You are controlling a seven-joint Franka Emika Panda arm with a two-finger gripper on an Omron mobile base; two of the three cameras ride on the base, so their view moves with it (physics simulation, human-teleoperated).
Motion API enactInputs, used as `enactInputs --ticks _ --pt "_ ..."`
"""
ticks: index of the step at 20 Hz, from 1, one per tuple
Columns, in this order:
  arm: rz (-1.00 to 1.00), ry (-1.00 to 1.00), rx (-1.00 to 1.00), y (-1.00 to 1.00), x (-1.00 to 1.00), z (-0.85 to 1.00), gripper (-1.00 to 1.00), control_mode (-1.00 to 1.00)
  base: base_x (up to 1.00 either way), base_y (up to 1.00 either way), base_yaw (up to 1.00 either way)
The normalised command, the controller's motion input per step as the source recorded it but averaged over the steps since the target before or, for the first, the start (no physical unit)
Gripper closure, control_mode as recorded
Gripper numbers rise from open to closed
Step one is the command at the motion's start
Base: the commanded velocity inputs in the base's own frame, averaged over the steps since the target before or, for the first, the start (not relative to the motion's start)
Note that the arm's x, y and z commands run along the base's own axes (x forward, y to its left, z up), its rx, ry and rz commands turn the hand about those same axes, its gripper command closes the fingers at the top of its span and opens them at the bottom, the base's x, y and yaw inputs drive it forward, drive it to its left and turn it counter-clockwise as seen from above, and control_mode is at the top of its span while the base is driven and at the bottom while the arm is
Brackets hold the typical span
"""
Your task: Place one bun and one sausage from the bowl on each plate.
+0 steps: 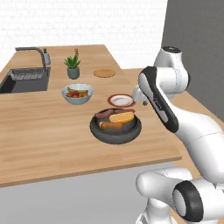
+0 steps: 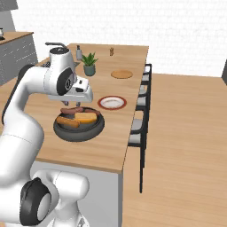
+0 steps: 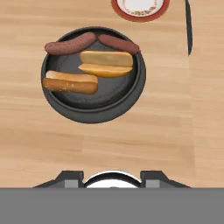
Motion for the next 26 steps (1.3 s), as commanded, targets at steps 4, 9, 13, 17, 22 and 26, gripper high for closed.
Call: enactInputs --ticks 4,9,13,17,22,26 --pt "0.02 -0.05 0.00 0.06 -0.22 0.00 -1.00 -1.00 0.00 0.00 0.00" --pt "0.19 -0.01 0.00 0.46 -0.01 -0.09 -1.00 -1.00 0.00 0.00 0.00" --pt "0.23 0.00 0.00 0.33 0.51 -0.37 -1.00 -1.00 0.00 0.00 0.00" --pt "0.19 0.00 0.00 0.46 0.57 -0.56 -1.00 -1.00 0.00 0.00 0.00" --pt "0.17 0.00 -0.07 0.07 0.48 -0.50 -1.00 -1.00 0.00 0.00 0.00" --pt "0.23 0.02 -0.17 -0.10 0.35 -0.36 -1.00 -1.00 0.00 0.00 0.00"
